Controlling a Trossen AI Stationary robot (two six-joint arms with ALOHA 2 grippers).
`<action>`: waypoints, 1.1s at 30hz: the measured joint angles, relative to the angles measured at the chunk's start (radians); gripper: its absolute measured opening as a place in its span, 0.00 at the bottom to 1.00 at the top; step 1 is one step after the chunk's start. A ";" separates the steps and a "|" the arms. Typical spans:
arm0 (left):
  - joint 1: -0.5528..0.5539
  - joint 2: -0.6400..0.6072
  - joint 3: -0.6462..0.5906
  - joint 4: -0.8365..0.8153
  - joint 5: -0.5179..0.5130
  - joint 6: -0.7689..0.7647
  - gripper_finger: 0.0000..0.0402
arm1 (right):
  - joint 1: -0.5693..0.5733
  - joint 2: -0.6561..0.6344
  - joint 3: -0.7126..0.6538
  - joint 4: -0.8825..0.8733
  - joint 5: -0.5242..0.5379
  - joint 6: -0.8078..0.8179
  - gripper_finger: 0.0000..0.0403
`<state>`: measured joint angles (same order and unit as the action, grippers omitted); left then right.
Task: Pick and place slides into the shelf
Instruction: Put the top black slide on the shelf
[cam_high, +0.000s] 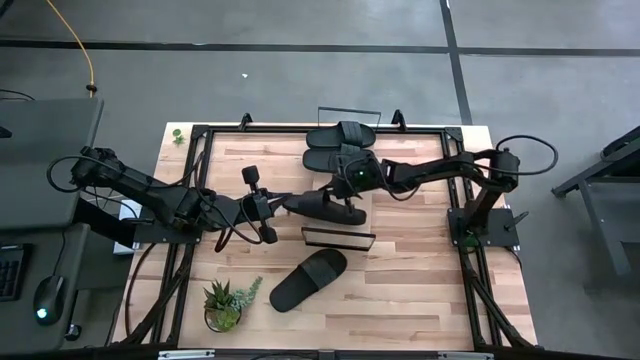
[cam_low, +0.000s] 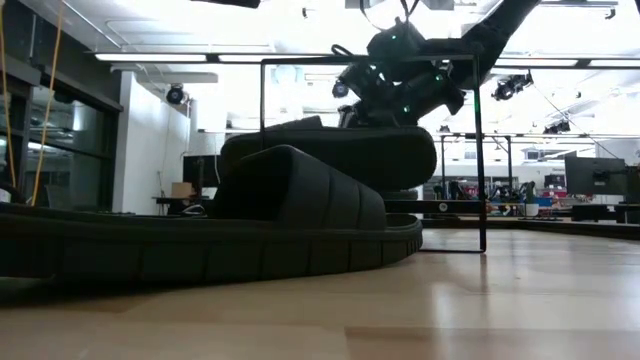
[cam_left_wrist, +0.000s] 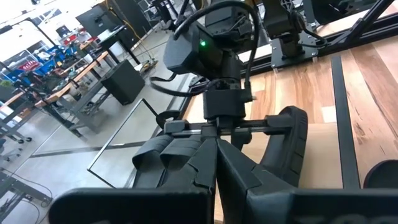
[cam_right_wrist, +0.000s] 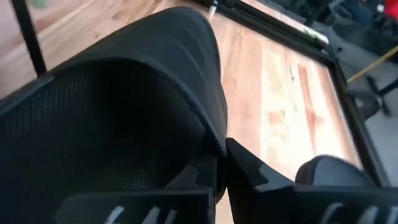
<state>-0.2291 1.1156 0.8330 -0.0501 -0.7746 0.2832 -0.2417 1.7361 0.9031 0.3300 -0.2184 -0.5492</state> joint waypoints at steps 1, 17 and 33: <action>0.000 0.000 0.000 0.000 0.000 0.000 0.00 | -0.001 0.000 0.000 -0.001 0.001 -0.027 0.00; 0.000 0.000 0.000 -0.004 0.000 0.000 0.00 | -0.005 -0.001 0.000 -0.005 0.115 -0.485 0.00; 0.000 0.000 0.000 -0.006 0.000 0.000 0.00 | -0.007 -0.039 0.000 -0.068 0.219 -0.674 0.00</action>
<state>-0.2291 1.1156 0.8330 -0.0563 -0.7746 0.2829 -0.2484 1.6966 0.9035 0.2623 0.0008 -1.2235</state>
